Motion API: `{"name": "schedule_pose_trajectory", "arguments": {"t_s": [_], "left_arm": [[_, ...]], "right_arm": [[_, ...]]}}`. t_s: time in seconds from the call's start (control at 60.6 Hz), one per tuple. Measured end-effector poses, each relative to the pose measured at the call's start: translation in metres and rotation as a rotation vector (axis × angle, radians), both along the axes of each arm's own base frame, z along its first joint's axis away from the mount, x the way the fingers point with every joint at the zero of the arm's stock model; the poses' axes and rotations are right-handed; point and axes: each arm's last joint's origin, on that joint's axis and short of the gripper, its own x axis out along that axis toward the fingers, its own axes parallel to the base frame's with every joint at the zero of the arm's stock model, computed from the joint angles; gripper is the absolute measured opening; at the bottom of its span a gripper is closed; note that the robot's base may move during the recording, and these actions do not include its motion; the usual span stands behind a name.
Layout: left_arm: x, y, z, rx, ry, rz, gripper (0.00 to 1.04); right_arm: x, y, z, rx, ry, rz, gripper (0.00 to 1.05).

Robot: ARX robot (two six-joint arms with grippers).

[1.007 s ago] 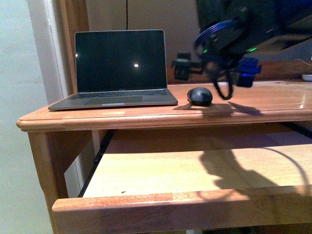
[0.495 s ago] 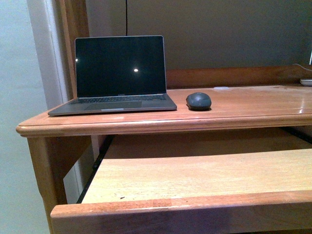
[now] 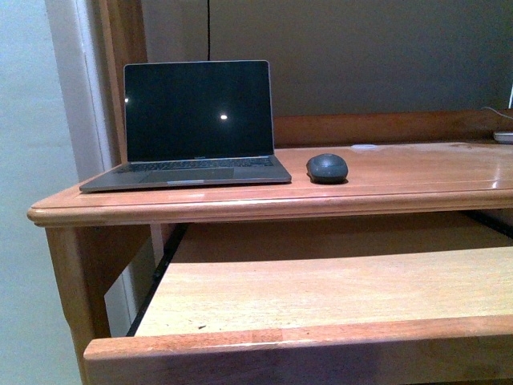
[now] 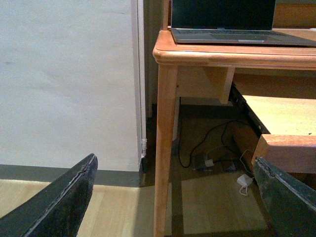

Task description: Place mouse

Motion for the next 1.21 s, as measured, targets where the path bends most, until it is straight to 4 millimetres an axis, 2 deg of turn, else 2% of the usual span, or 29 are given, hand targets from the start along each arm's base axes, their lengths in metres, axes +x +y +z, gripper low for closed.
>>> {"name": "schedule_pose_trajectory", "arguments": {"t_s": [0.347, 0.71, 0.958, 1.057, 1.205], "left_arm": [[0.0, 0.0, 0.0, 0.0, 0.0, 0.0, 0.97], [0.0, 0.0, 0.0, 0.0, 0.0, 0.0, 0.97], [0.0, 0.0, 0.0, 0.0, 0.0, 0.0, 0.97], [0.0, 0.0, 0.0, 0.0, 0.0, 0.0, 0.97], [0.0, 0.0, 0.0, 0.0, 0.0, 0.0, 0.97]], "right_arm": [[0.055, 0.053, -0.007, -0.017, -0.005, -0.006, 0.97], [0.138, 0.111, 0.007, -0.05, -0.062, -0.053, 0.97], [0.192, 0.147, 0.008, -0.117, -0.067, -0.085, 0.97], [0.205, 0.155, 0.009, -0.13, -0.075, -0.115, 0.97], [0.207, 0.159, 0.01, -0.125, -0.068, -0.135, 0.97]]}}
